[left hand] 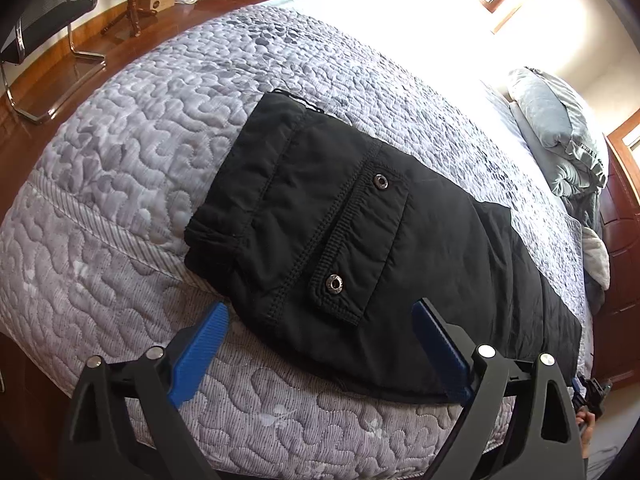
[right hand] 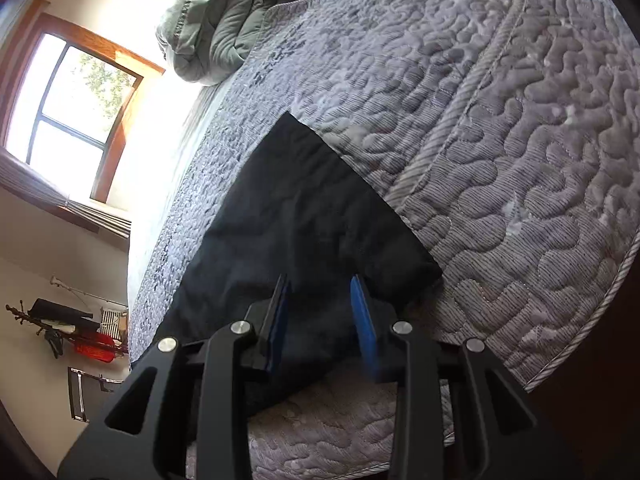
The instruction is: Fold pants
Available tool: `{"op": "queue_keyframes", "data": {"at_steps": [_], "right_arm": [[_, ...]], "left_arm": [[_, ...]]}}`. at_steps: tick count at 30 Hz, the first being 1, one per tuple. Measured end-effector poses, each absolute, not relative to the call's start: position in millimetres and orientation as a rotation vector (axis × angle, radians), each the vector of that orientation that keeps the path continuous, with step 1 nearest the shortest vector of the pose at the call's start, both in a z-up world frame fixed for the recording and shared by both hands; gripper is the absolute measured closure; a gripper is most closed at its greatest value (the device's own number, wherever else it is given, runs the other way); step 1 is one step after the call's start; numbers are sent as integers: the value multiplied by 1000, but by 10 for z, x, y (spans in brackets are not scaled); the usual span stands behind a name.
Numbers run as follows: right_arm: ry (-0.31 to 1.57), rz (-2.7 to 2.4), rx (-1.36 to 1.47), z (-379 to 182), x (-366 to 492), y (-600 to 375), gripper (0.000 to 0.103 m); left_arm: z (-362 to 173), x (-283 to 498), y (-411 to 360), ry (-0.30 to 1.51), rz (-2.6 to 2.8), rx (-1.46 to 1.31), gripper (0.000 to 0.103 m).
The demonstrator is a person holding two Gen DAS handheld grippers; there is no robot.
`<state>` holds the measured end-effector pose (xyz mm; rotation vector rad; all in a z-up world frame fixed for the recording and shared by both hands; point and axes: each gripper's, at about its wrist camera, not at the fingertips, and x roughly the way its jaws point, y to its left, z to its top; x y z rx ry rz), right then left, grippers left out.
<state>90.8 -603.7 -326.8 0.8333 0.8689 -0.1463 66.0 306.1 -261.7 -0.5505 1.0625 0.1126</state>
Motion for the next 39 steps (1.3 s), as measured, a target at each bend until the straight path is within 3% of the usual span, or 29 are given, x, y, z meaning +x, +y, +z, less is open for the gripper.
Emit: {"op": "queue_keyframes", "data": {"at_steps": [1,3,7,10,14,35,39], "right_arm": [[874,-147,840,-3295,906,-6073,86],[850,-138,859,-3240,861,-6138,86],[768,-156,865,-3006,625,-6256,49],[752,-121,907,-2994,463,-6315,48],[710,-93,1022,-3121,296,-6397,37],[651,64,1147,-3625,659,-6400,29],[627,56,1165,-3680,489,-6449,38]], "left_arm": [[-2640,690,3053,1073,114,-547,8],[-2705,748,3021,1111,109,-531,8],[-2754,800,2962,1140,95,-493,8],[-2754,785,2977,1134,93,-509,7],[-2719,715,3020,1113,110,-553,4],[-2742,700,2659,1140,162,-541,4],[-2773,713,2652,1152,182,-535,4]]}}
